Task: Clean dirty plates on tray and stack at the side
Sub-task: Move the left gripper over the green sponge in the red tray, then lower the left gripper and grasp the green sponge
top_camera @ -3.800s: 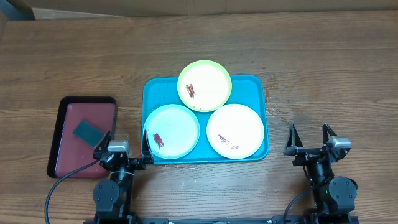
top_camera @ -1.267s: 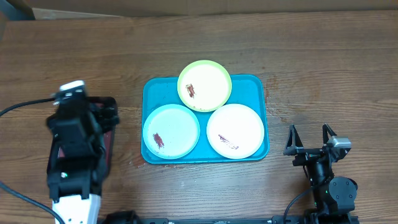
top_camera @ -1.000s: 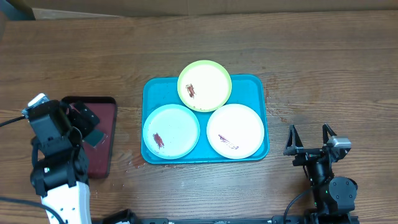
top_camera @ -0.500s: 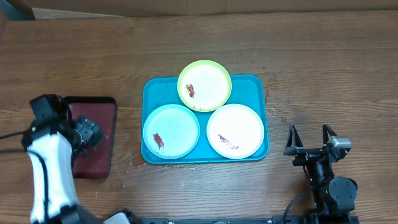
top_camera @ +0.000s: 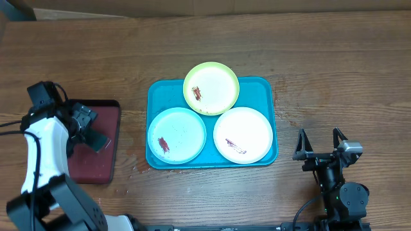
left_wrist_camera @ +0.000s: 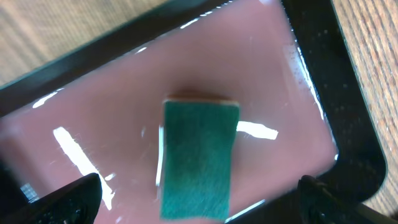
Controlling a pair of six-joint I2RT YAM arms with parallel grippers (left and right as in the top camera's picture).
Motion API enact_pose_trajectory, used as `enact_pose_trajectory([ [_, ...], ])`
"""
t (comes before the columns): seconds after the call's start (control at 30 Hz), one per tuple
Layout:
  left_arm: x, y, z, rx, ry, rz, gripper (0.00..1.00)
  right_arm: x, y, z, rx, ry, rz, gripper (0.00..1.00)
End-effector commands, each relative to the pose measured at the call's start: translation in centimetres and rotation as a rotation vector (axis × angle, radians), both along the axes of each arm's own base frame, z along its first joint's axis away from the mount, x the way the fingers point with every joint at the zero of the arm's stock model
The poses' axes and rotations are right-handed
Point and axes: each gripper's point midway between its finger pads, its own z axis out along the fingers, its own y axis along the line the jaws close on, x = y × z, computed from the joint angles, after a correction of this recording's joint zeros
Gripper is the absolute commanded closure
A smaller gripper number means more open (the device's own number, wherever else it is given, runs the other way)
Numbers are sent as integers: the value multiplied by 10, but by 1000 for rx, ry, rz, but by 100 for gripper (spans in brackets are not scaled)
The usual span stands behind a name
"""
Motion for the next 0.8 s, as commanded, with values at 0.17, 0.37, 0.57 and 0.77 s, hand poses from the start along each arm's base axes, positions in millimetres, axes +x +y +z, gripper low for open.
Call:
enact_pose_trajectory([
  [0.17, 12, 6, -38, -45, 44, 31, 0, 0, -1, -2, -4, -4, -6, 0],
  [0.37, 3, 2, -76, -102, 133, 74, 1, 0, -1, -2, -4, -4, -6, 0],
  [0.57, 3, 3, -96, -114, 158, 80, 14, 0, -1, -2, -4, -4, -6, 0],
  [0.77, 9, 7, -95, -99, 137, 80, 65, 0, -1, -2, -4, -4, -6, 0],
])
